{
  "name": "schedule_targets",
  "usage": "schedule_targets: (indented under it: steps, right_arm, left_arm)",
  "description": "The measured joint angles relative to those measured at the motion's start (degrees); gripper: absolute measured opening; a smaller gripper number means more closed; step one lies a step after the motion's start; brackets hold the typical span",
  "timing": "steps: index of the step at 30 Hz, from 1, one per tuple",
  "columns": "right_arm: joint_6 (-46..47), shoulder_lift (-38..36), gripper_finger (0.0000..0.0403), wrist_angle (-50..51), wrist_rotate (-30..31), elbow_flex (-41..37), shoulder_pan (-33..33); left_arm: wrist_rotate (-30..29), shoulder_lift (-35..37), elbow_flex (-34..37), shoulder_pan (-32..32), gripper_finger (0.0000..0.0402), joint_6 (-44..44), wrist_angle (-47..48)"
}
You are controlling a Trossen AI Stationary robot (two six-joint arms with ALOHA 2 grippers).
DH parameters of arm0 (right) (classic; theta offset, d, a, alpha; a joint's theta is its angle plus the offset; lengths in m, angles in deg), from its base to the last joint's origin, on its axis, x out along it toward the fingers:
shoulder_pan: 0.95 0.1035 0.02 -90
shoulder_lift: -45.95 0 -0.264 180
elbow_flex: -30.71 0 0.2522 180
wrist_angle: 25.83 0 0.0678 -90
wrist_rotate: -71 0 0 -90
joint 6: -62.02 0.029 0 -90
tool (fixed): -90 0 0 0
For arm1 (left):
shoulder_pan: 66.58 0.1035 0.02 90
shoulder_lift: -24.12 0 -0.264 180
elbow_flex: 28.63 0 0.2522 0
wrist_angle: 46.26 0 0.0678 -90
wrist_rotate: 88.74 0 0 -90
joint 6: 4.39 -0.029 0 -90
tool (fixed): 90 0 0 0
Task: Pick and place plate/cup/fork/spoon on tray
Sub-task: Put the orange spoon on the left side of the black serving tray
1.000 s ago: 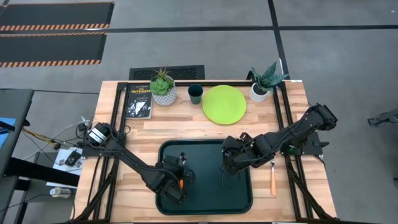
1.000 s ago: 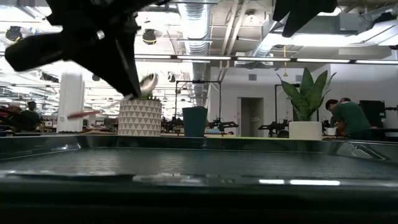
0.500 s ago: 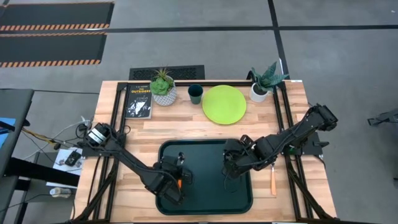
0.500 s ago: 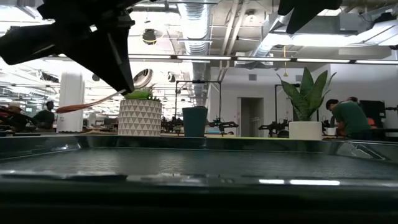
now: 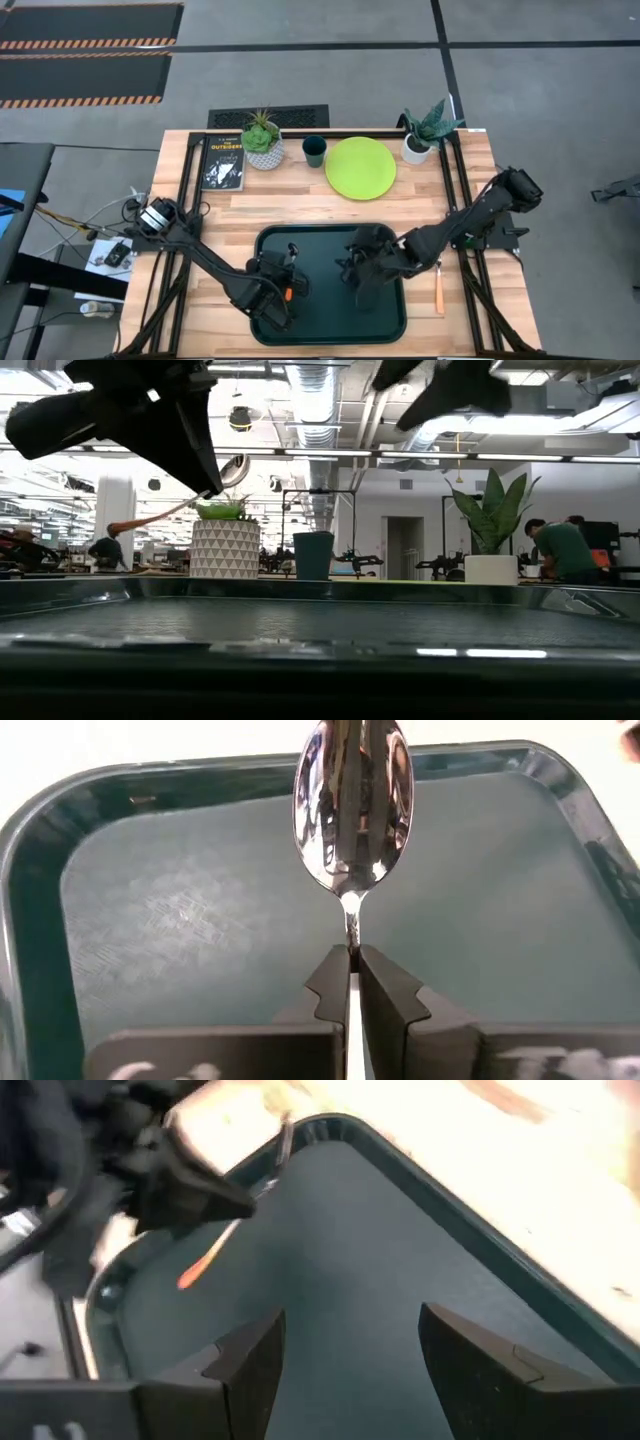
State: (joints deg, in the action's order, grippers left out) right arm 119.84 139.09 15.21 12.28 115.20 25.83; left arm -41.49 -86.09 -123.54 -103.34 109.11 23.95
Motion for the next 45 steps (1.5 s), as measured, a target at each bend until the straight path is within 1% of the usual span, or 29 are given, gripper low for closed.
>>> schedule_targets:
  steps: [4, 9, 11, 13, 15, 18, 20, 24, 27, 31, 35, 38, 41, 45]
  right_arm:
    - [-0.6, 0.0, 0.0254, -9.0, -0.4, -3.9, -2.5]
    - [-3.8, 0.4, 0.0254, -18.7, -5.7, -6.3, -6.7]
    - [-5.2, 1.8, 0.0254, -21.8, -7.5, -6.2, -8.3]
    - [-6.4, 2.2, 0.0254, -22.7, -8.8, -6.5, -9.3]
    - [-6.7, 4.3, 0.0254, -28.3, -10.5, -5.9, -10.1]
    - [-8.0, 7.1, 0.0254, -30.4, -13.1, -6.4, -10.4]
    - [-8.9, 9.3, 0.0254, -33.9, -14.9, -5.6, -10.4]
    - [-10.3, 10.8, 0.0254, -36.1, -14.8, -4.0, -10.4]
    - [-10.7, 11.5, 0.0254, -35.1, -14.7, -4.6, -10.4]
    - [-10.8, 12.0, 0.0246, -36.9, -14.9, -4.1, -10.8]
    - [-10.1, 13.1, 0.0216, -36.3, -16.4, -4.2, -11.2]
    - [-9.9, 13.1, 0.0177, -36.3, -16.8, -4.3, -11.2]
    - [-9.9, 13.1, 0.0125, -36.3, -16.8, -4.3, -11.2]
    - [-10.1, 13.1, 0.0042, -37.2, -16.7, -4.3, -11.2]
  left_arm:
    - [-0.7, 0.0, 0.0, -1.2, 0.0, 0.1, -0.7]
    - [-4.4, 0.0, 0.0, -2.3, 0.0, -0.2, -4.0]
    - [-4.6, 0.0, 0.0, -2.4, 0.0, -0.4, -4.1]
    - [-4.6, 0.0, 0.0, -2.4, 0.0, -1.0, -4.2]
    - [-5.3, 0.0, 0.0, -2.4, 0.0, -1.4, -4.5]
    - [-6.4, 0.0, 0.0, -2.4, 0.0, -1.4, -5.1]
    - [-5.8, 0.0, 0.0, -2.1, 0.0, -1.8, -4.7]
    - [-4.5, 0.0, 0.0, -1.5, 0.0, -3.4, -5.2]
    - [-4.5, 0.0, 0.0, -1.0, 0.0, -4.4, -6.6]
    - [-4.4, 0.0, 0.0, -0.7, 0.0, -4.9, -6.9]
    - [-4.4, 0.0, 0.0, -0.4, 0.0, -5.5, -7.0]
    - [-4.5, 0.0, 0.0, -0.4, 0.0, -5.5, -7.1]
    - [-4.4, 0.0, 0.0, -0.3, 0.0, -5.7, -7.1]
    - [-4.5, 0.0, 0.0, -0.2, 0.0, -5.8, -7.1]
